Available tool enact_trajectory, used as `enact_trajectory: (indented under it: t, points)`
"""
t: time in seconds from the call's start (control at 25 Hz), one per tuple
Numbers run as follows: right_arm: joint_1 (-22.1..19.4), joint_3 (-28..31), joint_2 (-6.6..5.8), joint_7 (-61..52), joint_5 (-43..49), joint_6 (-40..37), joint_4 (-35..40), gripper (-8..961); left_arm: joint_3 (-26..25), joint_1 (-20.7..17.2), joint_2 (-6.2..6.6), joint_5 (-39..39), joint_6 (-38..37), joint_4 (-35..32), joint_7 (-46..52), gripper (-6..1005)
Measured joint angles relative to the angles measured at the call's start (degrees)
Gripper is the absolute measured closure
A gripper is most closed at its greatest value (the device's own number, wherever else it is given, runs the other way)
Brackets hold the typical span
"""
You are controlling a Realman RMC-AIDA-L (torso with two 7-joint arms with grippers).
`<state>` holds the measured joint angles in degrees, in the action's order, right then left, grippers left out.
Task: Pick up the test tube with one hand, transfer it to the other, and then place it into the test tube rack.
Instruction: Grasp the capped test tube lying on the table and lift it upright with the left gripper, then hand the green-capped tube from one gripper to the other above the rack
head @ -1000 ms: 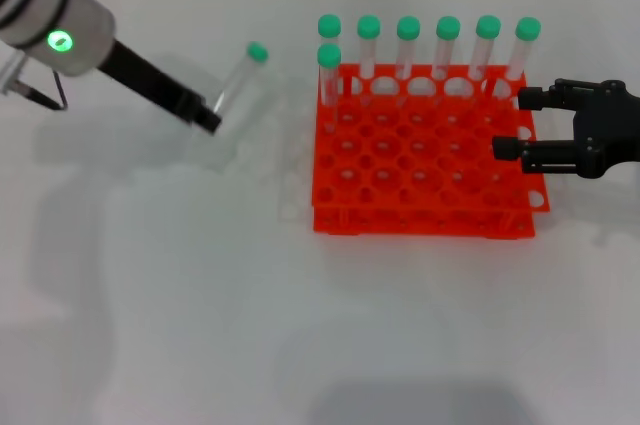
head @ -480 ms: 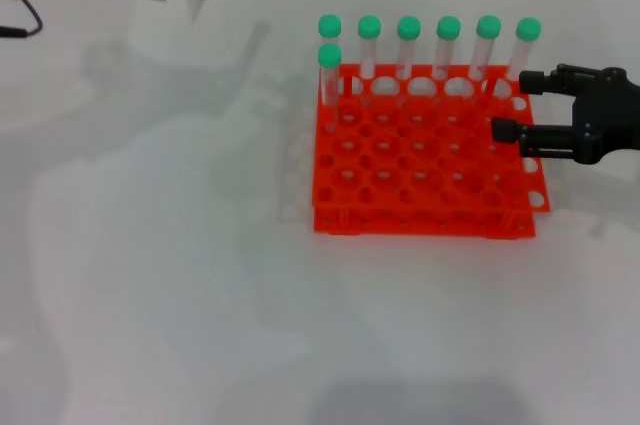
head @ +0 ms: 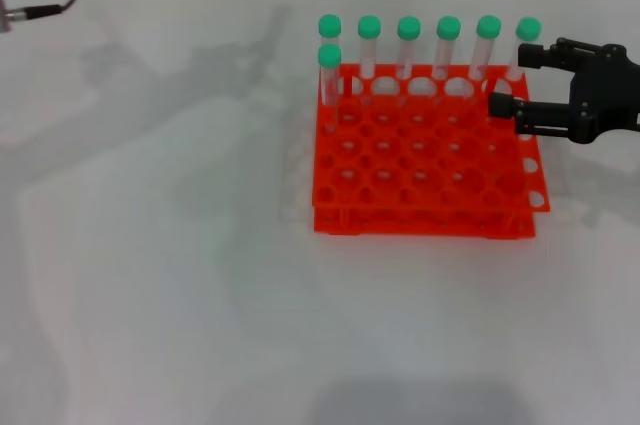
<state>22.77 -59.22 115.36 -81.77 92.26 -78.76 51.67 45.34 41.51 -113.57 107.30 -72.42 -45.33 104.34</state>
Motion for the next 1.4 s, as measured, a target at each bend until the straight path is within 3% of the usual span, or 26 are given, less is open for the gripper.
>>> enact_trajectory:
  t: [0.16, 0.56, 1.04, 1.4]
  points:
    - [0.2, 0.4, 0.02, 1.5, -0.6, 0.1, -0.5, 171, 0.2, 1.2, -1.08, -4.4, 0.0, 4.5, -8.0, 805]
    - [0.2, 0.5, -0.16, 2.3, -1.0, 0.8, 0.0, 177, 0.6, 3.5, -4.38, -5.8, -0.5, 10.7, -18.7, 805]
    - [0.2, 2.5, -0.17, 2.3, -1.2, 0.8, 0.1, 184, 3.8, 6.4, -5.23, -6.0, -0.2, 16.6, -24.6, 806]
    - [0.4, 3.4, -0.46, 2.3, -1.9, 0.5, 0.9, 190, 5.6, 6.3, -5.47, -6.4, -1.5, 17.4, -26.7, 806]
